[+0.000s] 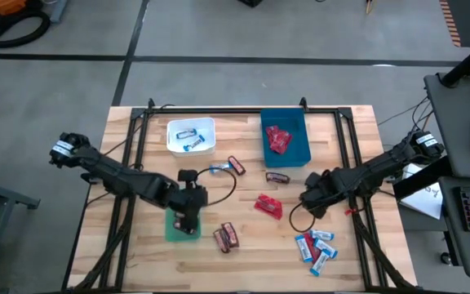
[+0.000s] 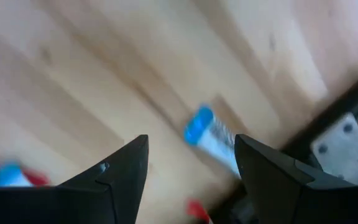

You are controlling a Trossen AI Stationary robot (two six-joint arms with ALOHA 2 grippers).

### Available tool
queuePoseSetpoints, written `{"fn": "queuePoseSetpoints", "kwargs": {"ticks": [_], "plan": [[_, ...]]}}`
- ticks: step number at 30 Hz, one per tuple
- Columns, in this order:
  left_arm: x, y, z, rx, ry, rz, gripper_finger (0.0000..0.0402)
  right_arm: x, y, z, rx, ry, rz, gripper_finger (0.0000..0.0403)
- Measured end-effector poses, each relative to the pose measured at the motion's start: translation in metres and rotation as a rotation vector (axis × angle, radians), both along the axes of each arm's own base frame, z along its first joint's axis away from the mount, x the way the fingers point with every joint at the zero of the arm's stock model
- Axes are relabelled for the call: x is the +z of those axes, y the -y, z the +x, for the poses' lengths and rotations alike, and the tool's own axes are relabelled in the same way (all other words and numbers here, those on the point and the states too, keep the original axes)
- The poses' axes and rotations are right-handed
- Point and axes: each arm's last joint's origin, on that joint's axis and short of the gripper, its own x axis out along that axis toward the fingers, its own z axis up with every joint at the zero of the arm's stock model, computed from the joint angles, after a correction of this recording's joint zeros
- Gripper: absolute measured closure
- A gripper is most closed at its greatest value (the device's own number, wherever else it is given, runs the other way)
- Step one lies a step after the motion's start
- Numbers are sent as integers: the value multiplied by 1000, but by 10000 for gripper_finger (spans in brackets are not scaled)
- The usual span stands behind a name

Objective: Sort candy
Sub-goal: Put the white chocolate bar into the white bin

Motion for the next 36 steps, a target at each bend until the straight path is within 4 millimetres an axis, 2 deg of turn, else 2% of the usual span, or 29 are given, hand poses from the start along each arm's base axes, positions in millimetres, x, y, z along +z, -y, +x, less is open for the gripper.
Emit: {"fn": "queuePoseSetpoints", "kwargs": {"ticks": [4,10,16,22,30,36], "plan": [[5,-12,1,-20,5,34,398,-1,-1,-6,45,-86,80,172],[18,-26,-1,-28,54,59,398,-7,1,-11,96,-128,101,172],[34,-36,-4,-7,154,118,397,-21,4,-16,138,-196,93,172],[40,-40,-4,5,197,201,397,-42,6,-9,170,-321,71,172],[40,-41,-1,9,211,203,397,-71,9,0,255,-494,87,172],[41,-41,0,11,229,198,397,-88,12,9,342,-511,140,173]]}}
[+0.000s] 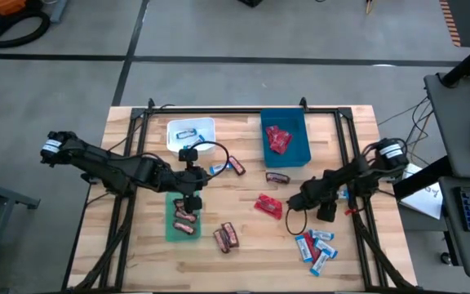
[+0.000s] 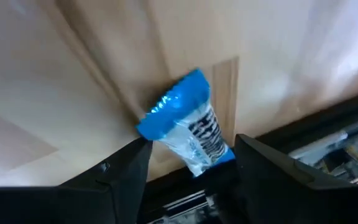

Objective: Sort candy
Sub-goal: Put the white chocolate bar into the white bin

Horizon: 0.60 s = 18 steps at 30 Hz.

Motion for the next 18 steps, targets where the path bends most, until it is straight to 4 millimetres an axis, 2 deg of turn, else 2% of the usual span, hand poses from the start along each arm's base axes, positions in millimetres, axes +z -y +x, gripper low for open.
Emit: {"fn": "queuePoseSetpoints", "kwargs": {"ticks": [3,6,14,18], "plan": [[0,0,0,0,3,-1,397,-4,1,3,28,2,45,183],[0,0,1,0,6,-2,397,-4,2,3,51,5,73,209],[-1,5,13,-54,71,-67,397,-1,2,4,45,35,95,341],[-1,8,19,-75,107,-94,397,7,2,3,34,72,103,381]]}}
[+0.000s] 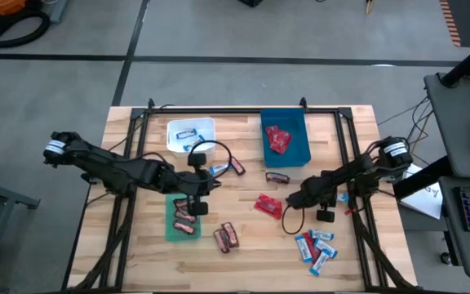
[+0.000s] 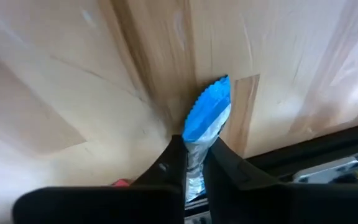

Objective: Sort candy
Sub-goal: Put the white chocolate bar into the white bin

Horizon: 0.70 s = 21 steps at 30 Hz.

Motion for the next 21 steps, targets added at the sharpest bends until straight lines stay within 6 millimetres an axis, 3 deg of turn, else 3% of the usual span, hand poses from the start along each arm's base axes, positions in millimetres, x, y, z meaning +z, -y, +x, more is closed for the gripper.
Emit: {"fn": "queuePoseSetpoints", "kwargs": {"ticks": [8,14,21], "plan": [[-2,2,8,0,39,-11,397,39,-1,-2,-55,249,84,369],[-8,9,25,-86,97,-32,396,78,-3,7,-65,713,205,374],[-20,18,54,-212,224,-36,357,118,-5,25,101,1222,260,374]]}}
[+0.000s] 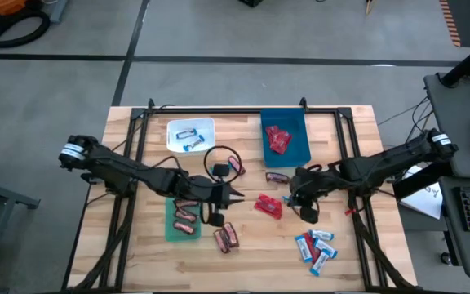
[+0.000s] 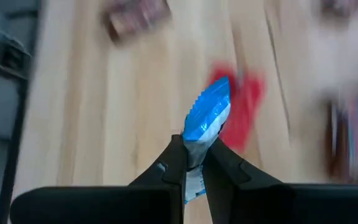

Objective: Sort candy
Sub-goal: Put the white chocolate bar into the white bin

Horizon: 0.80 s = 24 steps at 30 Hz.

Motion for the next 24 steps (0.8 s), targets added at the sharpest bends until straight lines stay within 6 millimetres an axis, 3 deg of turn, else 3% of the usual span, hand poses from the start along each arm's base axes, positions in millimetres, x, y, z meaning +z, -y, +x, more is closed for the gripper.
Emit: {"fn": "queuePoseSetpoints", "kwargs": {"ticks": [5,12,16,24], "plan": [[-13,-3,19,10,66,-4,304,9,-3,15,108,205,-83,374],[-34,-10,42,-19,155,-36,243,-1,-9,37,187,294,-158,374],[-44,-8,52,-142,201,-68,231,-9,-10,42,186,265,-157,374],[-63,-12,66,-156,278,-89,238,-11,-11,47,185,287,-153,374]]}}
